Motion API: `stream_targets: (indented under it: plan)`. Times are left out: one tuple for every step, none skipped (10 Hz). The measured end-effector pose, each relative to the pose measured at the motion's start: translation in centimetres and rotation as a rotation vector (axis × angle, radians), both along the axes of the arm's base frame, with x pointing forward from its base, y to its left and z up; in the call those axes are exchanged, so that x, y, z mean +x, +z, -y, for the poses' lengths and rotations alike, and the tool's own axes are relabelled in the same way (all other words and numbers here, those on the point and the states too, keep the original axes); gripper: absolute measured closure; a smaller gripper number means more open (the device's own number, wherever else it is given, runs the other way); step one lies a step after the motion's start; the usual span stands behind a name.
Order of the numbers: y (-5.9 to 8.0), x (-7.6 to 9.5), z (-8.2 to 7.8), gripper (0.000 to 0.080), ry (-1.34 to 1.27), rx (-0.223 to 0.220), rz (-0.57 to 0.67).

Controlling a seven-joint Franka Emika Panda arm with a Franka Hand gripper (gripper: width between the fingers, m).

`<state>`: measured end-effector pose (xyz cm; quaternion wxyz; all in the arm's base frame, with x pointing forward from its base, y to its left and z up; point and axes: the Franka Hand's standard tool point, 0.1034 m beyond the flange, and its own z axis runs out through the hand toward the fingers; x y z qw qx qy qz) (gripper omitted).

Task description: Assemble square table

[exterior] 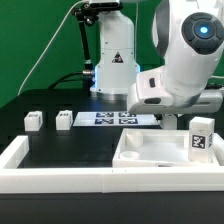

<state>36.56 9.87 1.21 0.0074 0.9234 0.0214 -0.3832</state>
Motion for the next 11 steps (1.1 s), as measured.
stream_targets:
  plan:
    - [0.5, 0.8, 0.6, 0.0511, 0.003, 0.019, 0.011]
    - [1.5, 1.6, 1.3, 0.0511, -0.008, 0.030, 0.018]
    - [2.8, 2.4, 1.8, 0.0511, -0.016, 0.047, 0.017]
    - [3.8, 3.1, 2.6, 0.0511, -0.036, 0.052, 0.016]
    - [4.4, 3.6, 3.0, 0.0511, -0.050, 0.053, 0.021]
    - [4.1, 3.8, 3.0, 0.0509, -0.049, 0.053, 0.047]
    - [4.1, 3.7, 3.0, 0.0509, -0.049, 0.052, 0.047]
    - [3.8, 4.5, 3.0, 0.0509, -0.049, 0.052, 0.118]
    - [3.7, 4.8, 3.1, 0.0509, -0.049, 0.053, 0.203]
    - [3.4, 4.4, 3.4, 0.0509, -0.051, 0.051, 0.244]
    - [3.9, 5.0, 3.5, 0.0509, -0.054, 0.053, 0.289]
